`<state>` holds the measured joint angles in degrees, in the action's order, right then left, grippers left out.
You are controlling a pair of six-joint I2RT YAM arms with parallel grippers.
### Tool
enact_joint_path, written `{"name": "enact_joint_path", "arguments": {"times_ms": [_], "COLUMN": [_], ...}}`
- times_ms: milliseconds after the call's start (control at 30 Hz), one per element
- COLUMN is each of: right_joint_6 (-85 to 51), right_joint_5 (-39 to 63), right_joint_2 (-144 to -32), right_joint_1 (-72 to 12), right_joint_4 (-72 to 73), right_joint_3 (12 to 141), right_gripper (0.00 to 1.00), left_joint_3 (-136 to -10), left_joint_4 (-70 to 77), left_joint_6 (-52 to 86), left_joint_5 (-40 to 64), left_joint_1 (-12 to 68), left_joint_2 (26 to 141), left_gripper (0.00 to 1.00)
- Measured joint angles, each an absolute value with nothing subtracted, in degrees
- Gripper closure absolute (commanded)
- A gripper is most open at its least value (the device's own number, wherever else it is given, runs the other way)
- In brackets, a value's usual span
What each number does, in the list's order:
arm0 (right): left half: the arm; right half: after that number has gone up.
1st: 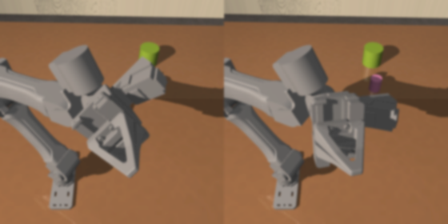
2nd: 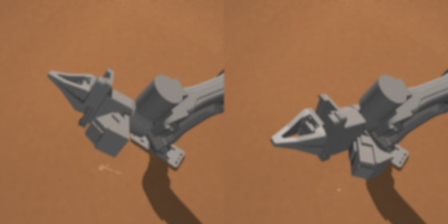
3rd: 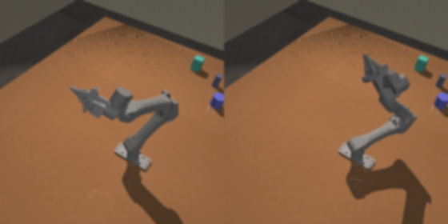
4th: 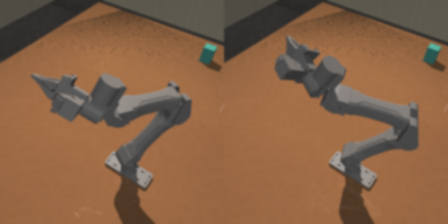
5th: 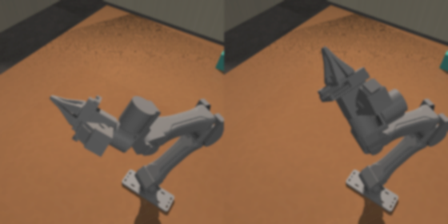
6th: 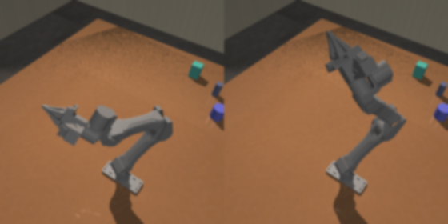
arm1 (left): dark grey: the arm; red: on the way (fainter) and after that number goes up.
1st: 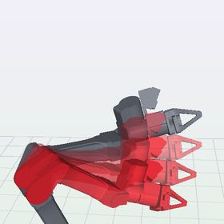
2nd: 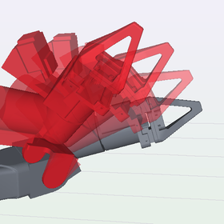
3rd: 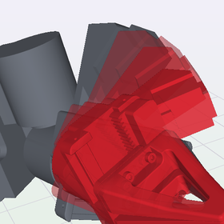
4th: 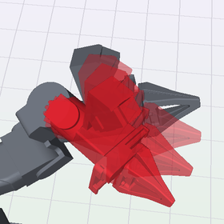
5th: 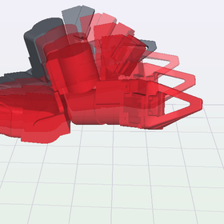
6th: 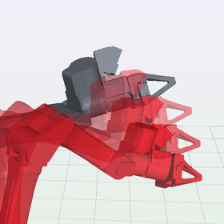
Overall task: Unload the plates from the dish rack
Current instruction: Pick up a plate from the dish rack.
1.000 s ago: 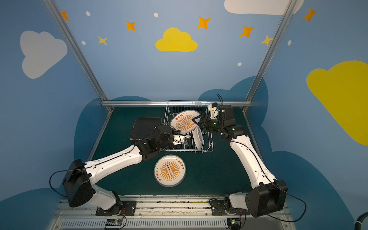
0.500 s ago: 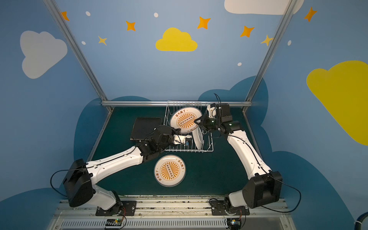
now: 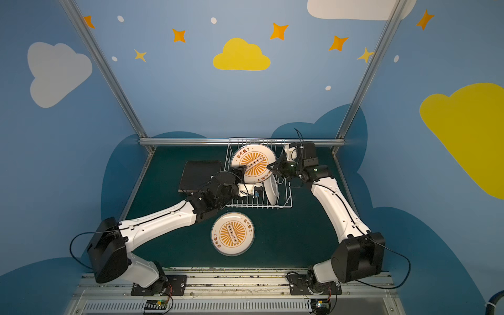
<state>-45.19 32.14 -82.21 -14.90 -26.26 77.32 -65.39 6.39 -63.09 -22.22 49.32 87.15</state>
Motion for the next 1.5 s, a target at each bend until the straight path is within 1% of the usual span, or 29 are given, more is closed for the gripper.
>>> {"name": "enact_joint_path", "arguments": {"times_ms": [133,267,400,567,700,833,1000,1133,1267,1400,1500], "right_joint_6": [-45.0,-44.2,-43.3,-41.6,-39.8,-38.2,-36.0,-34.2,-33.1,-32.4,-32.2], "right_joint_5": [31.9,30.3,29.7,30.3,31.6,32.9,34.8,36.6,37.9,38.9,39.4], "right_joint_2": [-80.6,-78.0,-75.5,-74.8,-74.8,-74.2,-73.3,-73.2,-73.1,-73.1,-73.1], "right_joint_1": [-13.2,-12.2,-11.3,-10.5,-10.5,-10.4,-10.4,-10.4,-10.4,-10.4,-10.4], "right_joint_4": [-24.8,-23.5,-21.5,-18.6,-16.7,-13.5,-10.6,-8.9,-7.3,-7.1,-7.1], "right_joint_3": [75.8,74.2,72.3,70.8,70.1,68.3,66.1,65.6,65.0,64.9,64.9], "right_gripper": [1.00,1.00,1.00,1.00,1.00,1.00,1.00,1.00,1.00,1.00,1.00], "left_joint_3": [-63.9,-63.3,-64.0,-66.7,-71.1,-77.5,-80.4,-82.0,-84.5,-86.2,-86.6], "left_joint_4": [4.6,2.9,3.0,2.4,0.7,-3.3,-4.1,-4.5,-5.7,-6.2,-6.0], "left_joint_6": [-52.1,-37.0,-21.8,-3.5,7.3,14.3,20.8,23.9,24.5,24.7,25.2], "left_joint_5": [-15.8,-5.8,5.8,20.0,30.3,38.5,47.0,50.9,52.6,53.6,54.2], "left_joint_1": [46.2,38.1,29.4,21.0,17.1,16.8,17.1,18.3,20.3,22.3,23.1], "left_joint_2": [83.0,75.4,71.0,72.3,77.2,83.9,90.3,94.6,97.4,98.7,99.0], "left_gripper": [0.00,0.00,0.00,0.00,0.00,0.00,0.01,0.03,0.06,0.16,0.30]}}
